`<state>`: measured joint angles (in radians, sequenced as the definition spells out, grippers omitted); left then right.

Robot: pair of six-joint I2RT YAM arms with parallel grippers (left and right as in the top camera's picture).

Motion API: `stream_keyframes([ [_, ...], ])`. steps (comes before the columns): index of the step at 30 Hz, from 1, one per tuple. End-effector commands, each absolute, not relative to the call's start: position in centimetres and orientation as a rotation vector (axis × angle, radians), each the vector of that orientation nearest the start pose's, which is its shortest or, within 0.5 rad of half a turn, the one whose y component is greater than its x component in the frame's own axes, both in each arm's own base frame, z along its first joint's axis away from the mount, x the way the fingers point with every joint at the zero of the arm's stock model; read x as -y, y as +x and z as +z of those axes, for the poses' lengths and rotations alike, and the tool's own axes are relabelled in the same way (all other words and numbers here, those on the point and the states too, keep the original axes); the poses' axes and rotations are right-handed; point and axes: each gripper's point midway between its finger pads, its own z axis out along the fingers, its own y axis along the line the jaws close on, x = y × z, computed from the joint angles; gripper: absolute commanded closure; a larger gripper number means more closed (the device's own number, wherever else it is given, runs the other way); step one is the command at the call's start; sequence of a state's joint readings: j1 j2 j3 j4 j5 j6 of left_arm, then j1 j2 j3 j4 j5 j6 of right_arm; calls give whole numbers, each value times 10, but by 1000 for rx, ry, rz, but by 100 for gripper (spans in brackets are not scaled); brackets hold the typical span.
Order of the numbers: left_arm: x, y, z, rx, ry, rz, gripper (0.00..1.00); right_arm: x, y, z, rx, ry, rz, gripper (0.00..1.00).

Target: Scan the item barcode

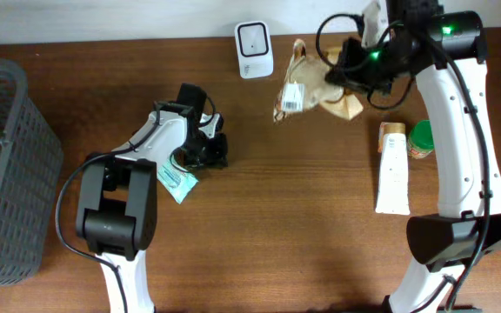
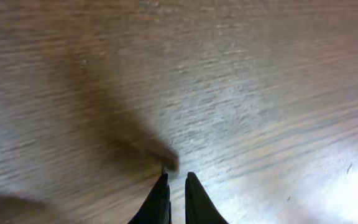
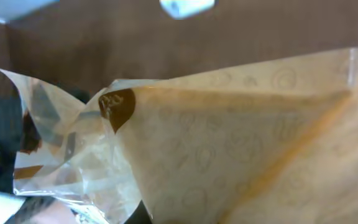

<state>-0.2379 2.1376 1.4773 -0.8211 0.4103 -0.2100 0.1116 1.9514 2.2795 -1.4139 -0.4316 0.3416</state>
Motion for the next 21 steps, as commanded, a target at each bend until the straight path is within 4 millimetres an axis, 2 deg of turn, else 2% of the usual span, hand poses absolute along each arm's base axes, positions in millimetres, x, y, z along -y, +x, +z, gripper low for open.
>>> stream_keyframes([
  [1,138,416,34,-3017,159,-621,93,-113,456,309,-2527,137,487,96],
  [2,129,425,47,-2998,147,-618,86,-111,468,314,-2467,119,362,96],
  [4,104,444,69,-2958,65,-604,50,-104,488,328,-2347,116,136,96],
  [6,80,453,73,-2934,-10,-595,21,-116,509,336,-2241,55,-1,96],
  [9,64,456,73,-2926,-61,-590,1,-134,551,339,-2079,48,-129,96],
  [11,60,457,72,-2926,-64,-557,1,-155,581,337,-1983,-33,-147,96],
  [13,54,457,70,-2935,-70,-502,1,-168,600,331,-1924,-120,-186,96],
  [15,54,457,69,-2935,-70,-501,1,-179,619,326,-1847,-278,-289,96],
  [17,55,457,70,-2935,-68,-501,1,-186,629,327,-1786,-366,-340,96],
  [19,55,457,69,-2935,-69,-501,1,-192,637,329,-1742,-378,-329,96],
  [21,55,457,69,-2935,-69,-501,1,-207,641,327,-1696,-478,-298,96],
])
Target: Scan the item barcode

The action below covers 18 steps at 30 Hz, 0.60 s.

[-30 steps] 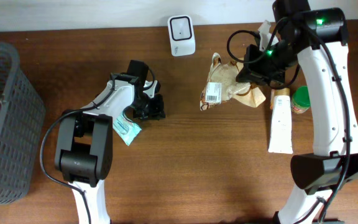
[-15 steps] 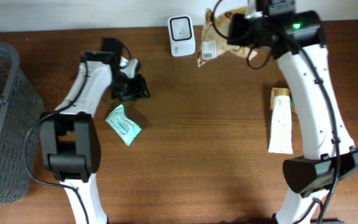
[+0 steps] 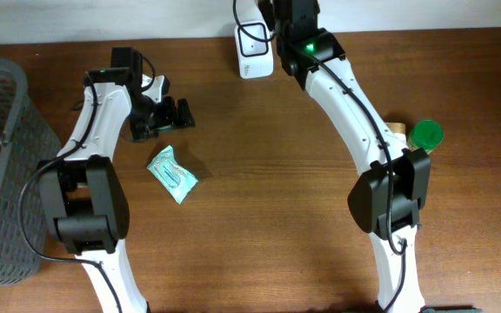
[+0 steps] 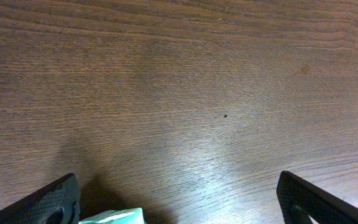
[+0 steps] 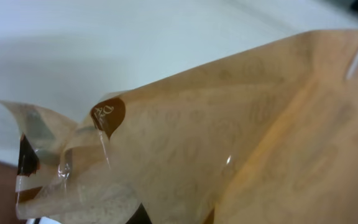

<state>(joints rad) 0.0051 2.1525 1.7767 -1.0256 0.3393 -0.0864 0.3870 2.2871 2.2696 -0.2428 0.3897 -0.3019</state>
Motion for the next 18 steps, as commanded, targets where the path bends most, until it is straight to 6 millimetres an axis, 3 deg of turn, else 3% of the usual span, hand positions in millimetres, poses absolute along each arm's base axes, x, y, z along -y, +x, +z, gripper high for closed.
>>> stream_keyframes([
  [1,55,457,69,-2935,-69,-501,1,-221,642,325,-1659,-566,-268,96],
  [4,55,457,69,-2935,-69,-501,1,-251,647,327,-1532,-689,-171,96],
  [6,55,457,69,-2935,-69,-501,1,-254,651,331,-1488,-673,-164,96],
  [10,55,457,69,-2935,-69,-501,1,-283,646,318,-1392,-823,31,96],
  [13,55,457,69,-2935,-69,-501,1,-282,648,303,-1328,-904,150,96],
  [18,55,457,69,-2935,-69,-501,1,-253,667,300,-1272,-735,387,96],
])
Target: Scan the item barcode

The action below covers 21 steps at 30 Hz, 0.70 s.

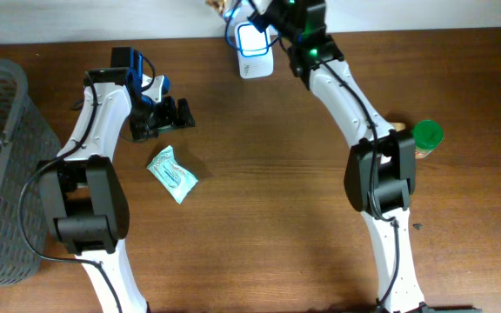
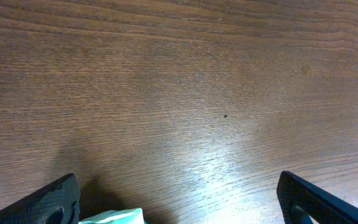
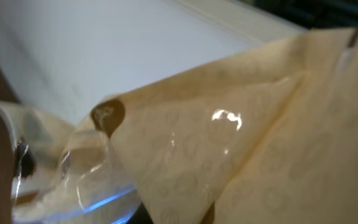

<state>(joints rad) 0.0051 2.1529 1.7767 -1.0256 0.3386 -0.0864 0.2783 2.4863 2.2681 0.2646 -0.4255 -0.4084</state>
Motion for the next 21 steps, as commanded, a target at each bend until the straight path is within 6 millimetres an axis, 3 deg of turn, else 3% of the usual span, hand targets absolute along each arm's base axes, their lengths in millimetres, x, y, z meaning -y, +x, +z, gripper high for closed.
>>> stream_keyframes([
  [1,55,457,69,-2935,-69,-501,1,-249,671,296,-1269,-692,423,96],
  [6,55,457,69,-2935,-69,-501,1,-251,682,249,-1314,-670,475,96],
  [8,55,457,69,-2935,-69,-501,1,-252,683,242,-1322,-672,478,96],
  [12,55,457,69,-2935,-69,-501,1,-247,683,247,-1295,-668,476,96],
  [15,55,457,69,-2935,-69,-501,1,-233,683,261,-1269,-610,548,96],
  [21,55,457,69,-2935,-69,-501,1,-210,690,248,-1328,-607,551,96],
])
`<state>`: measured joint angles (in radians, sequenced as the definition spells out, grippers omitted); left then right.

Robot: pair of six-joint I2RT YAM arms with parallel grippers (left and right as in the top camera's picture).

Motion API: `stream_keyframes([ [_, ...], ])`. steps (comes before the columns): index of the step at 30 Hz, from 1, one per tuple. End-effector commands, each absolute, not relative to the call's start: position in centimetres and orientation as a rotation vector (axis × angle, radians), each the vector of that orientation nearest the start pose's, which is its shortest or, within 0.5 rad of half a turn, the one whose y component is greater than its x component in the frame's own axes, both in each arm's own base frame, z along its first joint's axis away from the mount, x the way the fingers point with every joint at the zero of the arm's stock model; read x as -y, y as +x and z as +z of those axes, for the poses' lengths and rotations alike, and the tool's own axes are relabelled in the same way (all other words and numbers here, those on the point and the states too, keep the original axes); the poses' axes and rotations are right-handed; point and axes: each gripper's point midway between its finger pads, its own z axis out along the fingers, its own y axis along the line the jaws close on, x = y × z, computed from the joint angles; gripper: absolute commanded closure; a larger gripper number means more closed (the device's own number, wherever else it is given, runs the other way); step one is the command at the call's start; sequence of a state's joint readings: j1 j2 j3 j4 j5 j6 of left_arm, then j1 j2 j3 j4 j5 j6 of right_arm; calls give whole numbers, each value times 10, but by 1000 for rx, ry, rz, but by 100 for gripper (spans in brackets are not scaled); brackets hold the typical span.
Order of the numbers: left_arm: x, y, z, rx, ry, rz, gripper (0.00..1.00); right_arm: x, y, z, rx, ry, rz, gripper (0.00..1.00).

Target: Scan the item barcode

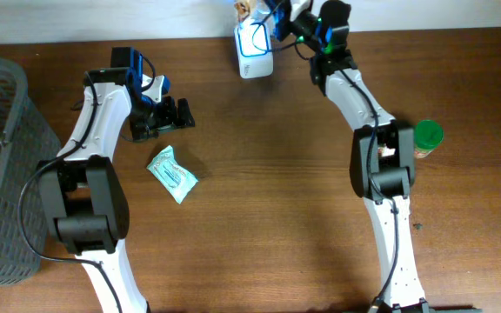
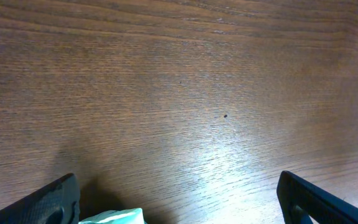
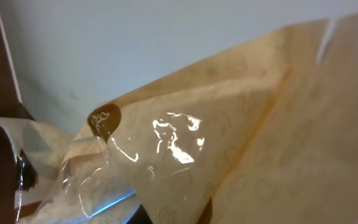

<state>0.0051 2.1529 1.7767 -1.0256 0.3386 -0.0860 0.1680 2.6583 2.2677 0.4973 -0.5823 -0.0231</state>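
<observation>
A tan bag with a clear window (image 3: pixel 229 124) fills the right wrist view, with a blue glow under its lower edge. Overhead, only a corner of the bag (image 1: pixel 245 9) shows at the far edge, just above the white scanner (image 1: pixel 255 42), which is lit blue. My right gripper (image 1: pixel 287 19) holds the bag there; its fingers are hidden behind it. My left gripper (image 1: pixel 160 117) hangs open at the back left, its fingertips (image 2: pixel 48 202) wide apart. A teal packet (image 1: pixel 173 174) lies on the table just in front of it, its edge (image 2: pixel 114 216) low in the wrist view.
A grey mesh basket stands at the left edge. A green-lidded jar (image 1: pixel 427 135) sits at the right, beside the right arm. The brown wooden table (image 1: pixel 268 217) runs to a white wall at the back.
My right gripper and the bag have shifted a little to the right above the scanner. The scanner still glows blue. The left arm and the teal packet have not moved.
At first my left gripper was shut, low beside the teal packet, and my right held the bag to the right of the scanner. Then the left stood open at the back left, the bag at the far edge by the scanner. Later the scanner lit blue.
</observation>
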Motion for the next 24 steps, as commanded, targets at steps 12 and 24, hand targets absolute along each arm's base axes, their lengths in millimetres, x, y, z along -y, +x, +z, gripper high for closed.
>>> stream_keyframes([
  [12,55,457,69,-2935,-69,-501,1,-206,667,311,-1350,-738,414,96],
  [24,55,457,69,-2935,-69,-501,1,-121,522,337,-2129,-565,335,96],
])
